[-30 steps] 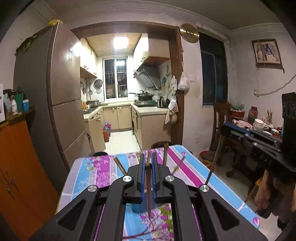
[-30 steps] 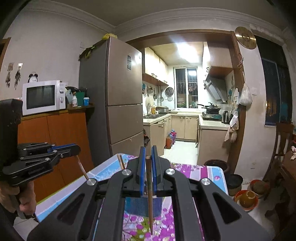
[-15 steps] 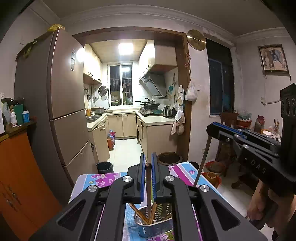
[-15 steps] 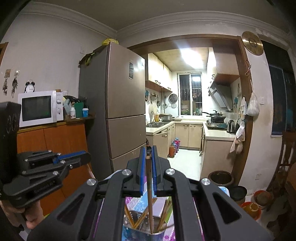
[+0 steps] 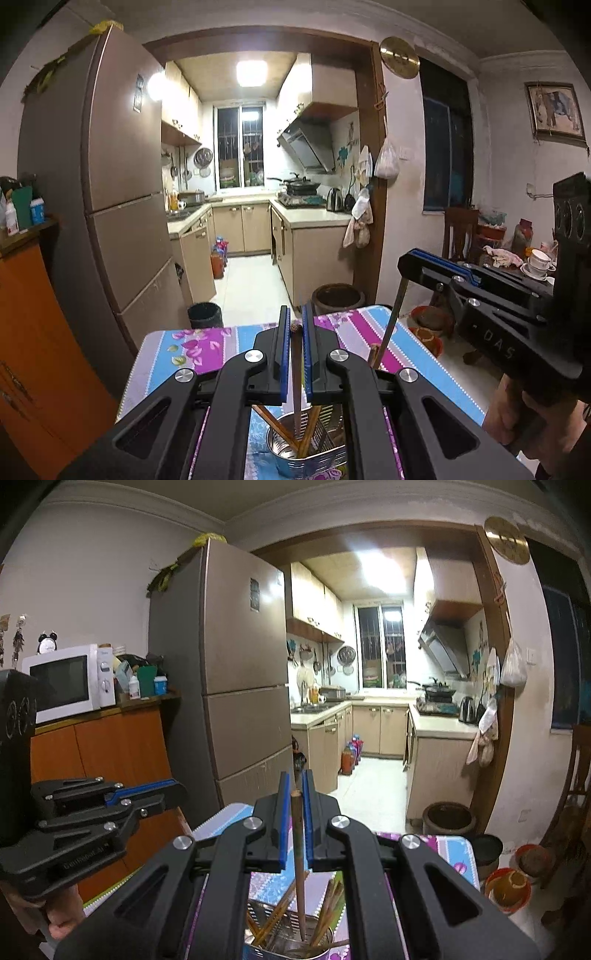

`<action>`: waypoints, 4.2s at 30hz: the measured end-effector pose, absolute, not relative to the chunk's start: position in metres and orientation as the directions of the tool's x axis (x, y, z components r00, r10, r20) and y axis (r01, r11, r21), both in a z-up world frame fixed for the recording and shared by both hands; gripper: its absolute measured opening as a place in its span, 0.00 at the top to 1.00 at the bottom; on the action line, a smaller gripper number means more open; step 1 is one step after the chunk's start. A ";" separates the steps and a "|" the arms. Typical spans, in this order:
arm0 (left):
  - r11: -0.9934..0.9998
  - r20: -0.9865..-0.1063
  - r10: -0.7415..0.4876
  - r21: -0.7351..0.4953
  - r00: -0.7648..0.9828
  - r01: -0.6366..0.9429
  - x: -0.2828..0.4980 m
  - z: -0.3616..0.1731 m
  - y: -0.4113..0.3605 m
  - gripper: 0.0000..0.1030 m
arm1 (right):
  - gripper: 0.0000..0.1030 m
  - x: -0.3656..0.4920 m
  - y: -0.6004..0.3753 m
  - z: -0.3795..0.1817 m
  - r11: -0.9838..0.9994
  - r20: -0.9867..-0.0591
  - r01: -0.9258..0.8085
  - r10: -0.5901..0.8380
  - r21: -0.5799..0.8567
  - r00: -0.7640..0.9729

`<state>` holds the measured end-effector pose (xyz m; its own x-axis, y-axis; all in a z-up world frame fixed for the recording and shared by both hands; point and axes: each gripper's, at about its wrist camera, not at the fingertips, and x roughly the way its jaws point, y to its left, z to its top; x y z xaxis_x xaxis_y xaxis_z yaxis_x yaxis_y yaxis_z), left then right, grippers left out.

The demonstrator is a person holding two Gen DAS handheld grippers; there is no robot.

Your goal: Organize utensils

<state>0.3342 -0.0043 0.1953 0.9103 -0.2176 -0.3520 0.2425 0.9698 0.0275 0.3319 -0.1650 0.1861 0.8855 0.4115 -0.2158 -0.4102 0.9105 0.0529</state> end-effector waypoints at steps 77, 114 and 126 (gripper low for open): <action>0.998 -0.059 -0.063 0.028 0.996 0.064 -0.016 0.017 0.024 0.05 | 0.05 -0.005 -0.185 0.020 0.992 -0.098 -0.126 0.128 0.023 0.987; 0.999 0.001 -0.039 0.035 0.999 0.039 -0.044 0.000 0.009 0.05 | 0.05 -0.035 -0.186 0.000 0.995 -0.032 -0.096 0.097 0.026 0.995; 0.998 -0.016 -0.046 0.045 0.999 0.047 -0.036 -0.005 0.006 0.05 | 0.05 -0.031 -0.185 -0.003 0.995 -0.044 -0.095 0.096 0.027 0.994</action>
<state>-0.0358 0.0062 -0.0045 0.9988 -0.0460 -0.0156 0.0466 0.9979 0.0450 -0.0313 -0.1852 -0.0035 0.9944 0.0963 -0.0441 -0.0952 0.9951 0.0266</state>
